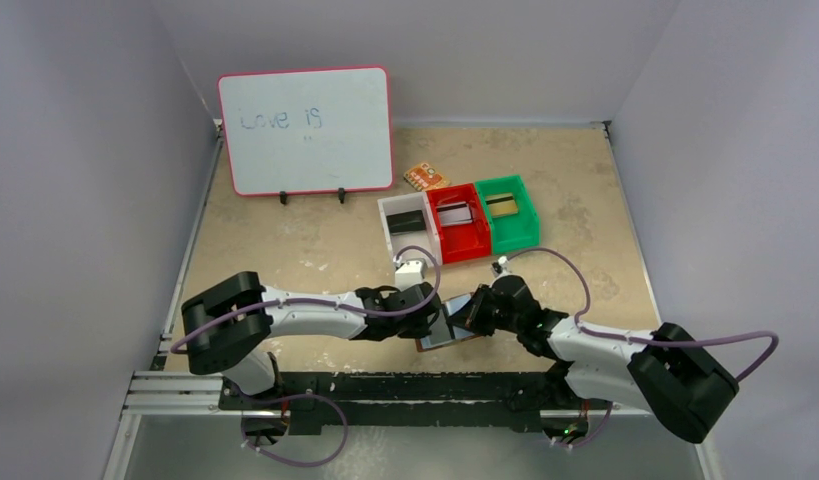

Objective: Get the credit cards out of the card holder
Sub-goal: Remove the credit card from the card holder.

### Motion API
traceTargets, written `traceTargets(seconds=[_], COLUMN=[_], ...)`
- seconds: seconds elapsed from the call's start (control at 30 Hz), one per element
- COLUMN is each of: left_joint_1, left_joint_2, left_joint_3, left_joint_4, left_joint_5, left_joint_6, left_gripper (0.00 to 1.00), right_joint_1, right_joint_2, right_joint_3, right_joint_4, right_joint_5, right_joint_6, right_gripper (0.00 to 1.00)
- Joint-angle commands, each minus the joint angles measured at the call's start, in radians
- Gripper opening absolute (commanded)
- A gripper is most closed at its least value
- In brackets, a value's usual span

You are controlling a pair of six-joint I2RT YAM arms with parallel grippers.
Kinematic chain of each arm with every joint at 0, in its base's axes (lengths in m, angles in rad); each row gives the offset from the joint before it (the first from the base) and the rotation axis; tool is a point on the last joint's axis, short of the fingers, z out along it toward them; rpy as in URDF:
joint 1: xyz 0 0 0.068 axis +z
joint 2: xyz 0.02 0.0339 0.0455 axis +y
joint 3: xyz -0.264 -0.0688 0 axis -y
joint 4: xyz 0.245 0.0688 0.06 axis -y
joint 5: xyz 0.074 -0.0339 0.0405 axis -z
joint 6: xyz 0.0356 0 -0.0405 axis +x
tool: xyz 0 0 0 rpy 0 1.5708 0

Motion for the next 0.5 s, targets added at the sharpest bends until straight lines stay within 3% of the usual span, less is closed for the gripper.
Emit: traceTargets(seconds=[0.0, 0.47], left_joint_1=[-0.012, -0.02], left_joint_2=[0.058, 0.134], left_joint_3=[0.013, 0.045], left_joint_4=[-0.066, -0.113], left_joint_5=[-0.037, -0.079], left_joint_6=[0.005, 0.01], left_gripper=[0.07, 0.04], right_joint_1=[0.003, -0.009], right_joint_2=[-0.031, -0.222], right_joint_3=[-0.014, -0.011], right_joint_4=[0.02, -0.254], right_joint_5=[-0.009, 0.151], right_joint_6=[0.011, 0.041], right_gripper=[0.0, 0.0])
